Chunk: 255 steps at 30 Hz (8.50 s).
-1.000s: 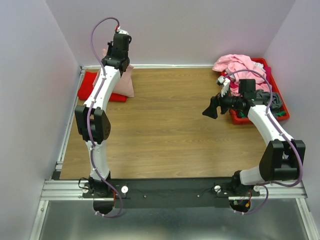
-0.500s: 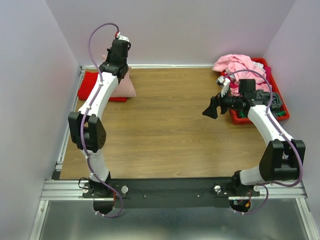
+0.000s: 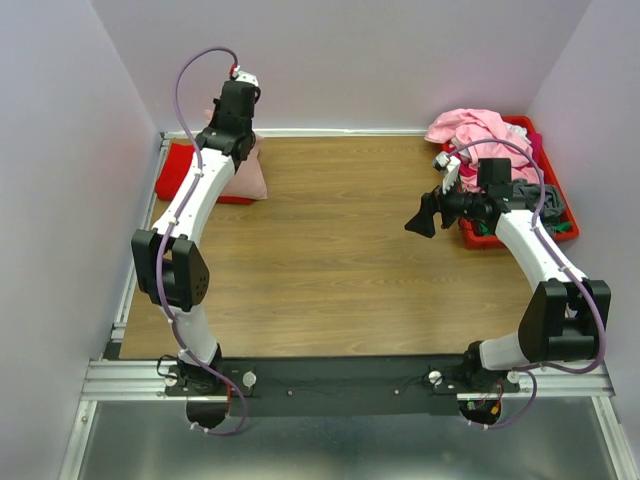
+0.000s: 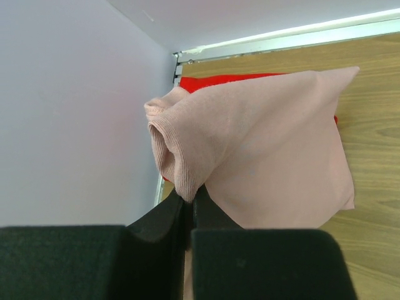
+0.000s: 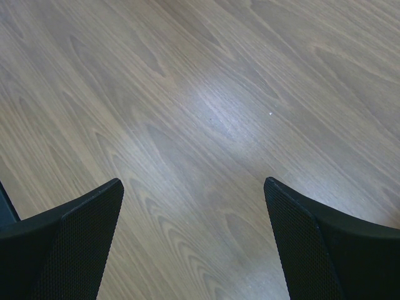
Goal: Fold and stack the t-shirts
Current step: Fold the tshirt
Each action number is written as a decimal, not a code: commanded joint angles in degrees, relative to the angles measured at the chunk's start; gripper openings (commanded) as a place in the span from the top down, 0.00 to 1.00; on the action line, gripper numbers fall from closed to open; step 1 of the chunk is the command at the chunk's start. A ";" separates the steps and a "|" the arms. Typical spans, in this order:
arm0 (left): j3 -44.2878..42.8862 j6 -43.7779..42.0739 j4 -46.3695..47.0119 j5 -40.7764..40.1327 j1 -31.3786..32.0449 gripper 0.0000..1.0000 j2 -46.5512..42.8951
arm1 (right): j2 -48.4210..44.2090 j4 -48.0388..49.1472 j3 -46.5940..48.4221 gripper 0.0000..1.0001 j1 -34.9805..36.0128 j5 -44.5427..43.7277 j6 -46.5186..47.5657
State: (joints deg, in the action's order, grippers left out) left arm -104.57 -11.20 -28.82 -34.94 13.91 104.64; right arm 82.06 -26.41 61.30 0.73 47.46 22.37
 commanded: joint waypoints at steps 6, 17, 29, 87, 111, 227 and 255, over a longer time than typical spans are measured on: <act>-4.32 -1.18 1.57 -1.27 0.33 1.00 0.04 | -0.41 0.57 -0.92 0.00 -0.29 1.32 -0.13; -2.83 -0.93 1.48 -0.48 1.47 1.00 -2.42 | -0.32 0.57 -1.00 0.00 -0.29 1.14 -0.05; 1.56 -1.63 2.36 -1.10 2.52 1.00 -7.96 | -0.24 0.57 -1.00 0.00 -0.29 1.05 -0.05; -14.34 -6.38 10.10 -1.80 3.75 1.00 7.86 | 0.20 0.05 -1.09 0.00 -0.29 1.40 0.39; 7.23 25.42 14.29 37.46 17.29 1.00 -7.06 | -1.99 -0.13 -0.48 0.00 -2.49 -5.62 1.01; 68.98 48.38 43.06 59.20 13.07 1.00 -14.46 | 11.35 -32.47 10.15 0.20 6.74 -14.25 2.76; 66.35 44.95 41.21 59.64 12.46 0.43 -15.43 | 36.59 -25.27 20.71 0.45 6.74 2.11 -7.60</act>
State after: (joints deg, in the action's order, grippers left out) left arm -35.97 34.50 12.32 23.09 26.63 87.22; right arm 117.64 -52.29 80.64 7.42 47.90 15.68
